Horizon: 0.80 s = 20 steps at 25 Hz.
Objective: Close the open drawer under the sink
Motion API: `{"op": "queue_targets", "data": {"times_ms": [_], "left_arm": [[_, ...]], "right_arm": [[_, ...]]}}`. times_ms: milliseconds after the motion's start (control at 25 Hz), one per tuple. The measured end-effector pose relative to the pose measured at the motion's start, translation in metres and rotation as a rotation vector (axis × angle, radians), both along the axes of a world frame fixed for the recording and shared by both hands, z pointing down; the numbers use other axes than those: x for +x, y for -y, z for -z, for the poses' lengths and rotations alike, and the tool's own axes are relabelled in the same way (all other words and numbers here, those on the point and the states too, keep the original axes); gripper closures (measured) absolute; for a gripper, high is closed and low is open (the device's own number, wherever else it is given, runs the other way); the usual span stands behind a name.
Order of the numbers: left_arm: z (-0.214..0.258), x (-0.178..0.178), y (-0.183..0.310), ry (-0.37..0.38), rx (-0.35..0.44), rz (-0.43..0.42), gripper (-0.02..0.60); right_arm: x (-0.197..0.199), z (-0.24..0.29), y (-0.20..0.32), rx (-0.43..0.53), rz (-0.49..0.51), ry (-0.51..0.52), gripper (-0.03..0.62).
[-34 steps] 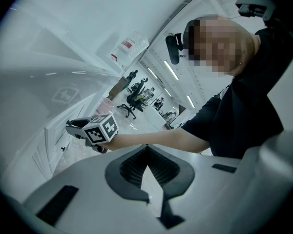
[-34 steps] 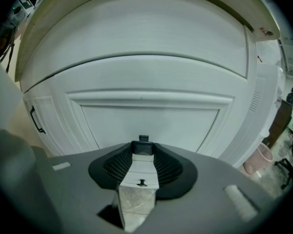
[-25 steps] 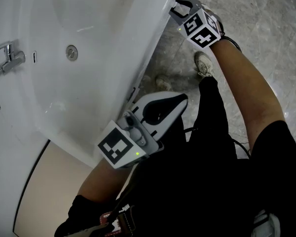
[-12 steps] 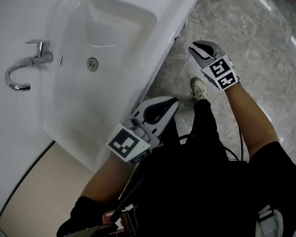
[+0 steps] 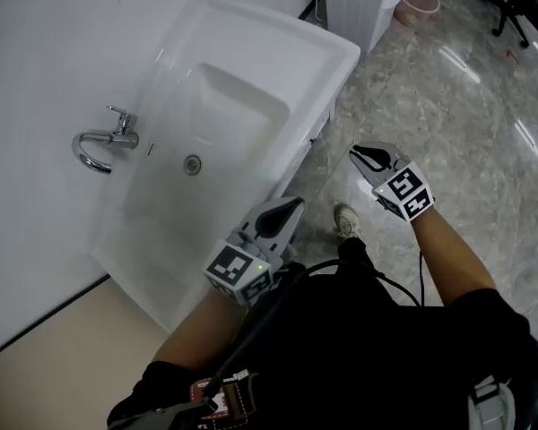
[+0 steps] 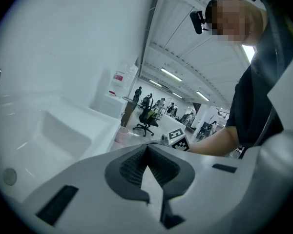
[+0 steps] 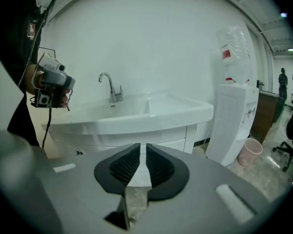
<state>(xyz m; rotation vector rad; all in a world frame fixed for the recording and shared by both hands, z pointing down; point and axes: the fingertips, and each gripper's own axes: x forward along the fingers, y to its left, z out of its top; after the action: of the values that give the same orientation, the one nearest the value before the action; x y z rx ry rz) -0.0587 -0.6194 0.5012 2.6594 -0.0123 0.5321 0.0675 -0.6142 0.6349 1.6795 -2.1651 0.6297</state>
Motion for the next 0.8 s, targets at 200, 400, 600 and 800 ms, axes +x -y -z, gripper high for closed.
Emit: {"op": "queue_targets", "data": {"times_ms": [200, 400, 600, 800], "left_arm": [[0.044, -0.003, 0.016, -0.026, 0.050, 0.087, 0.584], [0.091, -0.019, 0.037, -0.070, 0.110, 0.194, 0.584], [0.128, -0.063, 0.056, -0.104, 0.163, 0.338, 0.584], [0.163, -0.120, 0.072, -0.143, 0.211, 0.495, 0.584]], "right_arm": [[0.000, 0.045, -0.003, -0.022, 0.034, -0.041, 0.592], [0.001, 0.095, 0.010, 0.010, 0.069, -0.029, 0.592], [-0.016, 0.135, 0.023, 0.038, 0.134, 0.014, 0.592], [-0.048, 0.169, 0.046, 0.068, 0.244, 0.026, 0.592]]}}
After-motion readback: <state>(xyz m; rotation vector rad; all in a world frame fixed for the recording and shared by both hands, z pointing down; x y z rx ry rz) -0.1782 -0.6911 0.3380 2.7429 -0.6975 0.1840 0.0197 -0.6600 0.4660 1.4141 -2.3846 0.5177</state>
